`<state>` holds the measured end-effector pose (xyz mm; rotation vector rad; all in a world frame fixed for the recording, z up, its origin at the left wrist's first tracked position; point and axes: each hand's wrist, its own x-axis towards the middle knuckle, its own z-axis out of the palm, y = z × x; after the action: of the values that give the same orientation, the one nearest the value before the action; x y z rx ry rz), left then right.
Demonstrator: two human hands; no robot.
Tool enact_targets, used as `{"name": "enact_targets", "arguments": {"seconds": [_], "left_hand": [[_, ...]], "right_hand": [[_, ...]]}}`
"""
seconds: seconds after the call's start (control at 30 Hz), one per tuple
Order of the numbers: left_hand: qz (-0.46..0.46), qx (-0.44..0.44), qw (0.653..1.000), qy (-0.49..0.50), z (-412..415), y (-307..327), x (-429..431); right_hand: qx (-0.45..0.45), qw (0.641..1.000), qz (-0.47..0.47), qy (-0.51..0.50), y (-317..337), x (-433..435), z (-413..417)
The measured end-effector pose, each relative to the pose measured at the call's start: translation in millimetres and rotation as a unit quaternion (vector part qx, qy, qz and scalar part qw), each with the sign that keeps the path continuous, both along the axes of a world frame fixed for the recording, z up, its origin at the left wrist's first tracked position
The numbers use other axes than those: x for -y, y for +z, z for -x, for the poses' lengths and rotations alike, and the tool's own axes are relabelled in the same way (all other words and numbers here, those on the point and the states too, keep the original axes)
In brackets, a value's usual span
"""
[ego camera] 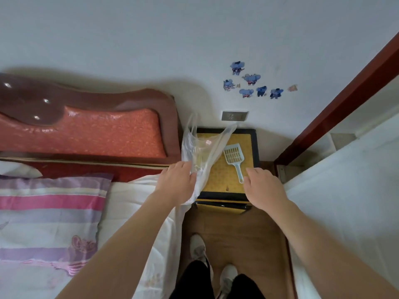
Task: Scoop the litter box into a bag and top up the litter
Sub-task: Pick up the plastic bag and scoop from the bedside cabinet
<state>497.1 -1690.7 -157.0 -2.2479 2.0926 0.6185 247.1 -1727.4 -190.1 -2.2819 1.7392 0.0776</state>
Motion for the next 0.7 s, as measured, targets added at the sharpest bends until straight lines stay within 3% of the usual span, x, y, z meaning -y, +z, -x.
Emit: {"name": "enact_targets", "arguments": {"seconds": [0.33, 0.7], "left_hand": [[-0.093, -0.035, 0.994, 0.041, -17.0, -121.9, 103.1], [-0.099, -0.079, 0.982, 0.138, 3.0, -237.1, 132.6]], "right_hand": [[0.036, 0.996, -0.069, -0.047, -127.9, 87.8, -21.2], [0.030, 0.985, -0.095, -0.142, -231.3, 128.2, -11.2]]}}
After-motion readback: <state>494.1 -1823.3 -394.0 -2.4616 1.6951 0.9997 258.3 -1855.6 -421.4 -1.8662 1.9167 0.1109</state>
